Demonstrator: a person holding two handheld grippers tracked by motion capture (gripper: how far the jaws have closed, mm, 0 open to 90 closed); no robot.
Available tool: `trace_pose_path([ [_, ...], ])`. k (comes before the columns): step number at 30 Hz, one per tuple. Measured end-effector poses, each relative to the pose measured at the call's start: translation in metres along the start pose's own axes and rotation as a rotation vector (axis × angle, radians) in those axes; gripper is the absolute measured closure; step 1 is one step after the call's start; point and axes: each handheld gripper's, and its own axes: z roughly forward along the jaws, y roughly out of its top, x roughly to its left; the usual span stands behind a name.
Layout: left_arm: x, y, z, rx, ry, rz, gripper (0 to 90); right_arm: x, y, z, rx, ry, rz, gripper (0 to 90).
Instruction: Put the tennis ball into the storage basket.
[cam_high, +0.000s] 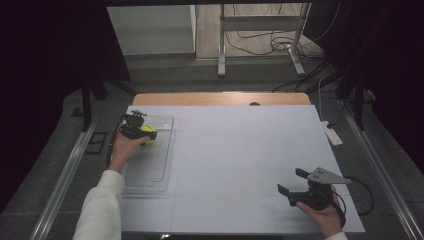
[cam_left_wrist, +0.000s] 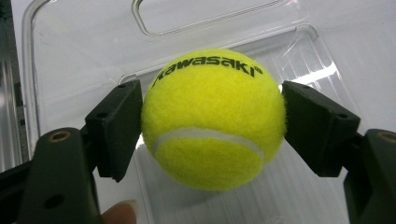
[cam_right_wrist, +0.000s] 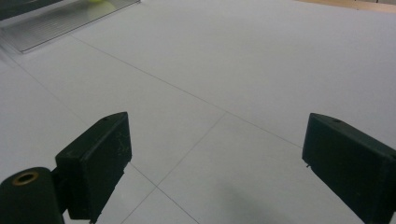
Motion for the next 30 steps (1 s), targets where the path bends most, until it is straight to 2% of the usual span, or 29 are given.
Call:
trace_pose_path([
  [3, 0.000, -0.001, -0.001, -0.004, 0.005, -0.002, 21.3, 0.000, 0.000, 0.000, 0.000, 0.000, 0.000, 8.4],
  [4, 0.000, -0.001, -0.002, -0.023, -0.011, -0.003, 19.8, 0.000, 0.000, 0.000, -0.001, 0.000, 0.000, 8.4],
  [7, -0.001, -0.001, -0.004, -0.037, -0.012, 0.001, 15.7, 0.000, 0.000, 0.000, -0.001, -0.001, 0.000, 8.4],
  [11, 0.000, -0.003, -0.015, -0.103, -0.041, -0.008, 12.4, 0.000, 0.000, -0.001, -0.004, -0.001, 0.002, 8.4],
  [14, 0.000, -0.005, -0.020, -0.130, -0.061, -0.006, 11.8, 0.000, 0.000, -0.001, -0.004, -0.001, 0.003, 8.3],
  [16, 0.000, -0.008, -0.030, -0.174, -0.096, -0.003, 11.7, 0.000, 0.000, -0.001, -0.005, -0.001, 0.001, 8.3],
  [18, -0.001, -0.008, -0.032, -0.186, -0.102, 0.000, 11.6, 0.001, 0.001, -0.001, -0.005, -0.002, 0.000, 8.3],
  [20, -0.003, -0.012, -0.041, -0.220, -0.118, 0.009, 11.7, 0.001, 0.001, -0.001, -0.004, -0.005, -0.002, 8.4],
  [30, -0.009, -0.025, -0.058, -0.296, -0.172, 0.022, 11.5, 0.001, 0.001, -0.001, -0.007, -0.002, -0.002, 8.4],
])
